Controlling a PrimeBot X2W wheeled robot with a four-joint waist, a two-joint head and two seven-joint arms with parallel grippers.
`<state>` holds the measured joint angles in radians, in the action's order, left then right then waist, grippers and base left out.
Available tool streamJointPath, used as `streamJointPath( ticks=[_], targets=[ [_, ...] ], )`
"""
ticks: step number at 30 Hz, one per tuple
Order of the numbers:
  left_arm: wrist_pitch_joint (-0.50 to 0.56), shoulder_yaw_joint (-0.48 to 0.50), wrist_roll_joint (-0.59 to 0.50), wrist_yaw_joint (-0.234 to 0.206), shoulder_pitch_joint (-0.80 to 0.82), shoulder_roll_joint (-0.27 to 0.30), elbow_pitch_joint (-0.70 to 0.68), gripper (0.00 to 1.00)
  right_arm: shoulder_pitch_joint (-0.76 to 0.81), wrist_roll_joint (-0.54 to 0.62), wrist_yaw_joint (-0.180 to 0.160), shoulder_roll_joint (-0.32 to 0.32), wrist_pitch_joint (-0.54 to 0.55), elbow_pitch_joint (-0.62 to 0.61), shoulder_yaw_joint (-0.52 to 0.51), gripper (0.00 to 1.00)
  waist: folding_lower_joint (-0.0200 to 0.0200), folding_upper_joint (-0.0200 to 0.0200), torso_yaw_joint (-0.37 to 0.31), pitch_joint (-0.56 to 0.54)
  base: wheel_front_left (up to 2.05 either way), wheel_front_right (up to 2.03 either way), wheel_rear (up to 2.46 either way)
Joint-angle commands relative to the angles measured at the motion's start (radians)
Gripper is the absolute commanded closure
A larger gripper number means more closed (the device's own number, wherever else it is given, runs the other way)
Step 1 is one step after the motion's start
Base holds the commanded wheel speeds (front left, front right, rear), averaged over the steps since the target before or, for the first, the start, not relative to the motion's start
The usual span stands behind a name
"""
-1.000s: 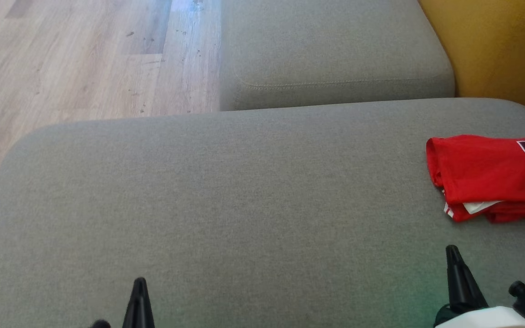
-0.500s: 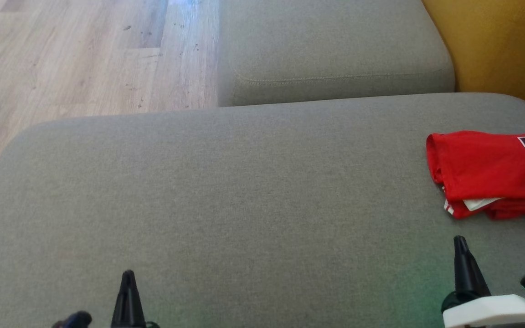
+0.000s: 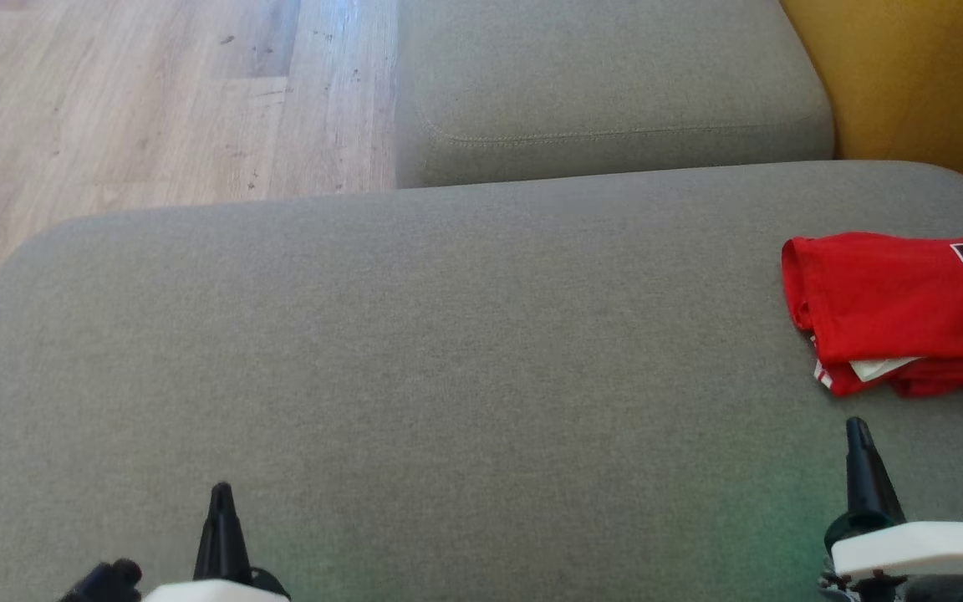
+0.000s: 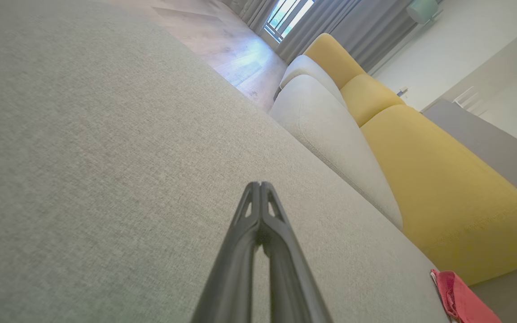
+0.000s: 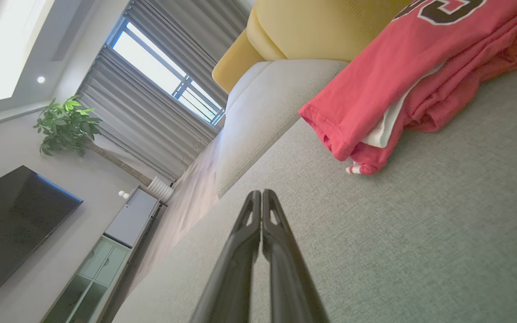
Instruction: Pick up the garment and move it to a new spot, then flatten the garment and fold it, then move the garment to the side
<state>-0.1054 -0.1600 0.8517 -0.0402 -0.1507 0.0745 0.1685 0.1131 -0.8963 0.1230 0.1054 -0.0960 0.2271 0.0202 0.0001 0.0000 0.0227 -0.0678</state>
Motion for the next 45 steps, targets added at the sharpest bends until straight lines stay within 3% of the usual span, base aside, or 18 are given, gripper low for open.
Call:
streamJointPath(
  ticks=[1,45],
  targets=[
    [0.003,0.029,0.023,0.008,0.06,0.01,-0.025,1.0,-0.051,-0.022,0.004,0.002,0.004,-0.029,0.0,1.0,-0.0001,0.0,0.0,0.001,0.0,0.0,0.0],
    [0.128,0.168,0.554,0.12,0.194,0.008,0.044,1.0,-0.167,-0.513,0.007,-0.024,0.131,0.002,-0.074,1.0,-0.0001,0.0,-0.016,0.049,0.0,0.0,0.0]
  ],
)
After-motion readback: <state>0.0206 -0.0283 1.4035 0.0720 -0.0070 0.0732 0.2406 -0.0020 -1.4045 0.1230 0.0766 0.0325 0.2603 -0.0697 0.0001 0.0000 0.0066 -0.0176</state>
